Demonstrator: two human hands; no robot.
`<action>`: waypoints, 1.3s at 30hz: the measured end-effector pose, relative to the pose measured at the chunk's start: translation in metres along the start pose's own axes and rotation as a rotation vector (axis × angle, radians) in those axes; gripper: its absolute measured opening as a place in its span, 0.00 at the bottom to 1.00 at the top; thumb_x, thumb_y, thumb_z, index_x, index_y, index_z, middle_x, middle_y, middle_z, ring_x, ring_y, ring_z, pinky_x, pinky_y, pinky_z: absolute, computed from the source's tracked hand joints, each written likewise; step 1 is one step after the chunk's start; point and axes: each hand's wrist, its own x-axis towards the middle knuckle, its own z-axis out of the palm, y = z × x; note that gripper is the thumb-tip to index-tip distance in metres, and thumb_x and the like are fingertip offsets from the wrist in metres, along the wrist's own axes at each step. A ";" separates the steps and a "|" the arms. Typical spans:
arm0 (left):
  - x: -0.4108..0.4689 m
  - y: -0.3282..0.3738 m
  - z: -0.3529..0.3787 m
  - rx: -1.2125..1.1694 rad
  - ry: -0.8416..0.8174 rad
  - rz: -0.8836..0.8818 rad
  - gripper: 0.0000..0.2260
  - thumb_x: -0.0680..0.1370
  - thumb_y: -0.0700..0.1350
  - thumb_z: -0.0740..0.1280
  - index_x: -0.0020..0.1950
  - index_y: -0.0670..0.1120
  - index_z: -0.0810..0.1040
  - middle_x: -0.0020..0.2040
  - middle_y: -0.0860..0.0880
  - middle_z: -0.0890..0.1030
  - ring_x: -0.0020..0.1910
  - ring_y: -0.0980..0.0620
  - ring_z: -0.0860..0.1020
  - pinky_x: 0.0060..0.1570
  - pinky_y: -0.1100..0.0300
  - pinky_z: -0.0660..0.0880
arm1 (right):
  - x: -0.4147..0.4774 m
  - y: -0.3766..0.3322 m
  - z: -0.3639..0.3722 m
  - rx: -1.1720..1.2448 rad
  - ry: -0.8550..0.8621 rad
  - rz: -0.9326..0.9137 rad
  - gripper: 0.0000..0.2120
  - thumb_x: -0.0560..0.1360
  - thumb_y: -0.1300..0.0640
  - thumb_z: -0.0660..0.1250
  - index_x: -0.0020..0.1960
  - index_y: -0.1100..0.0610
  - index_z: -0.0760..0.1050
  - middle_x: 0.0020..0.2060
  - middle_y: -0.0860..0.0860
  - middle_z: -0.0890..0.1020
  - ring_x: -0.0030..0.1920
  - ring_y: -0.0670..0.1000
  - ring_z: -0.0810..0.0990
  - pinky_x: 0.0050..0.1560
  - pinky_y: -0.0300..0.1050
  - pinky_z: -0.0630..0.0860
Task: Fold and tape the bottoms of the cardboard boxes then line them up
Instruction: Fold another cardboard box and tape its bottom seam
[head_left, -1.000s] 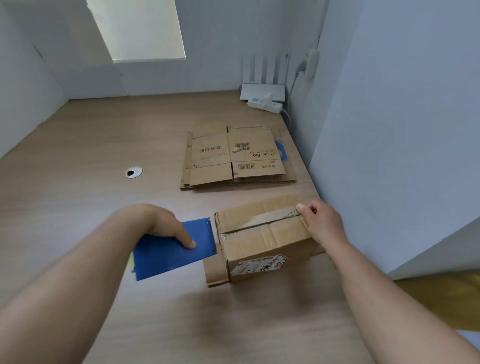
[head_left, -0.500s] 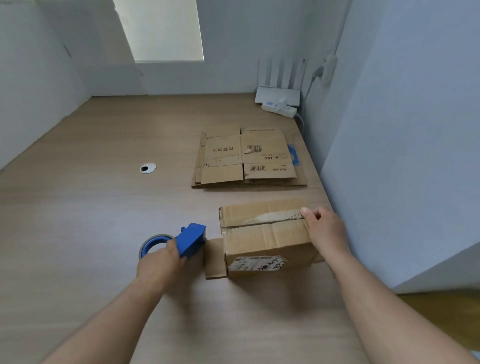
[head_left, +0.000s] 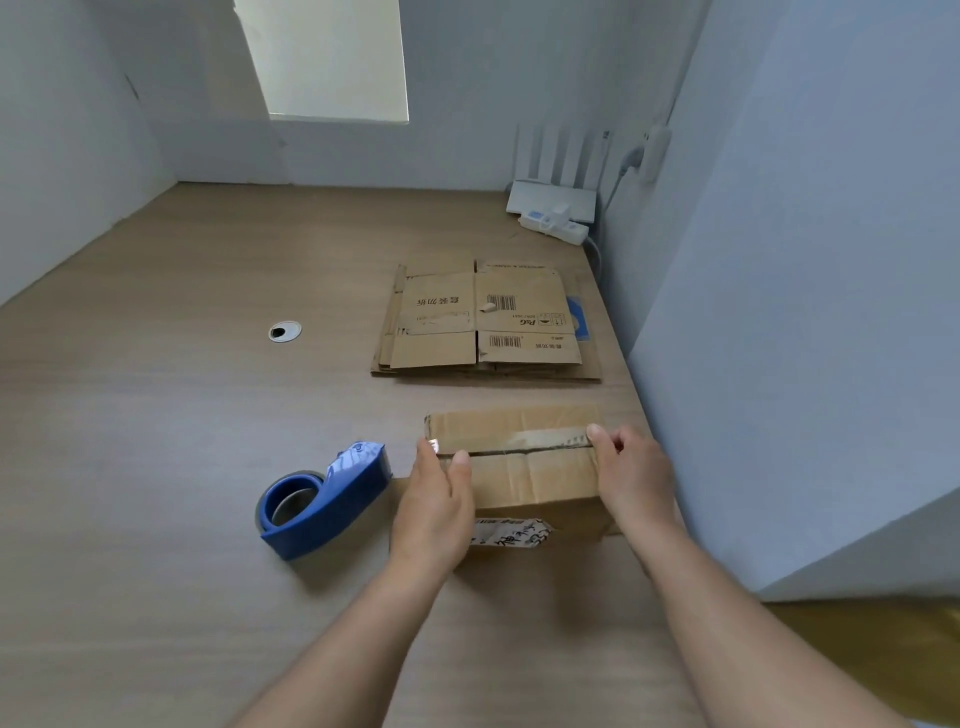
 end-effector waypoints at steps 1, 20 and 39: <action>0.003 0.000 0.005 0.022 0.021 -0.012 0.29 0.80 0.61 0.48 0.74 0.44 0.58 0.70 0.43 0.70 0.67 0.42 0.70 0.65 0.45 0.68 | 0.000 0.000 -0.001 -0.028 -0.011 -0.007 0.19 0.81 0.46 0.55 0.38 0.58 0.70 0.41 0.56 0.77 0.42 0.56 0.73 0.37 0.47 0.63; 0.032 0.006 0.023 0.028 0.251 -0.276 0.15 0.79 0.56 0.55 0.60 0.51 0.73 0.56 0.44 0.78 0.56 0.42 0.74 0.54 0.52 0.71 | -0.004 -0.026 0.006 -0.187 -0.113 0.092 0.27 0.77 0.38 0.59 0.60 0.61 0.71 0.58 0.57 0.76 0.59 0.59 0.73 0.55 0.51 0.71; 0.033 -0.007 0.010 0.001 -0.025 -0.038 0.51 0.68 0.60 0.72 0.76 0.60 0.37 0.76 0.48 0.60 0.72 0.44 0.64 0.67 0.44 0.67 | 0.008 -0.029 -0.026 -0.072 -0.556 0.117 0.52 0.65 0.35 0.73 0.74 0.62 0.53 0.72 0.58 0.62 0.70 0.58 0.64 0.68 0.52 0.65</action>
